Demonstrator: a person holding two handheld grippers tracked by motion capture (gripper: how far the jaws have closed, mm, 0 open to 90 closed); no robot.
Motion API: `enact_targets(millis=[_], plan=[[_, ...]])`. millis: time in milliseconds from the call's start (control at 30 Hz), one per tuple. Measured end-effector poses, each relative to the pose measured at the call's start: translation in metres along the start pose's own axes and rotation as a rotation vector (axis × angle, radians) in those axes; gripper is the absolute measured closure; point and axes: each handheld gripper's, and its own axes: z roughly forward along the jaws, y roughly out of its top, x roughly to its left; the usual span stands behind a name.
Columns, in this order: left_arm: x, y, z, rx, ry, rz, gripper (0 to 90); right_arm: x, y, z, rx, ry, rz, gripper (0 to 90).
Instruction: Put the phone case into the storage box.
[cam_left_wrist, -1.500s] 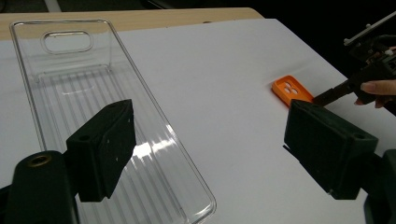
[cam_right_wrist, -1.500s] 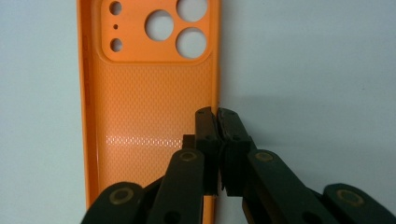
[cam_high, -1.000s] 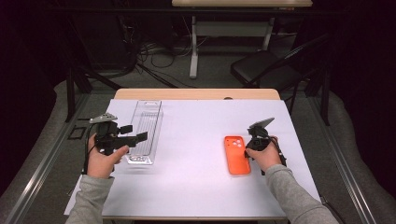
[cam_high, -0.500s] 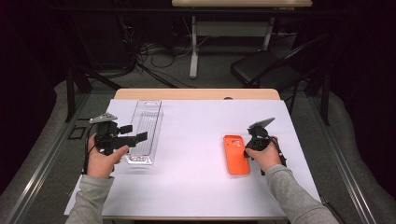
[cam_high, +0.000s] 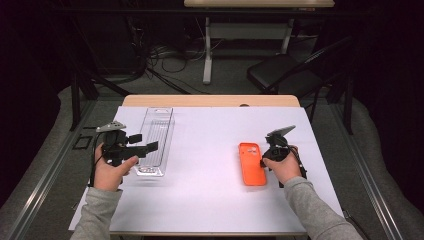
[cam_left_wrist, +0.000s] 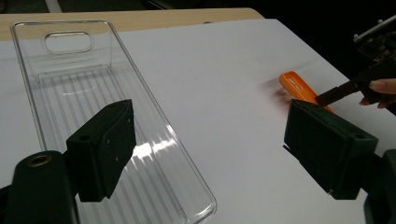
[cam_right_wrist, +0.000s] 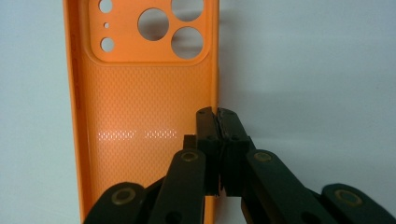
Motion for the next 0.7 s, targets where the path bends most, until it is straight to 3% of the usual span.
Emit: enact_targets(millis=[100,200,233,267,367,500,700], plan=[[0.0,0.0,0.0,0.0,0.001,0.001,16.6,0.0,-0.001,0.0,-0.043,0.023,-0.012,88.4],[0.0,0.0,0.0,-0.001,0.002,0.001,16.6,0.001,-0.001,-0.005,-0.033,0.007,-0.014,88.4],[0.0,0.0,0.0,-0.002,0.003,0.001,16.6,0.001,-0.001,-0.005,-0.05,0.023,-0.006,88.4],[0.0,0.0,0.0,-0.001,0.004,0.002,16.6,0.001,-0.001,-0.007,-0.03,0.006,-0.02,88.5],[-0.001,0.0,0.001,0.0,0.003,0.004,16.6,0.002,-0.002,-0.009,-0.084,0.039,-0.016,88.4],[-0.001,0.0,0.001,0.001,0.007,0.006,16.6,0.005,-0.004,-0.012,-0.105,0.039,-0.03,88.5],[-0.001,0.0,0.001,0.0,0.009,0.009,16.6,0.007,-0.006,-0.014,-0.159,0.073,-0.037,88.5]])
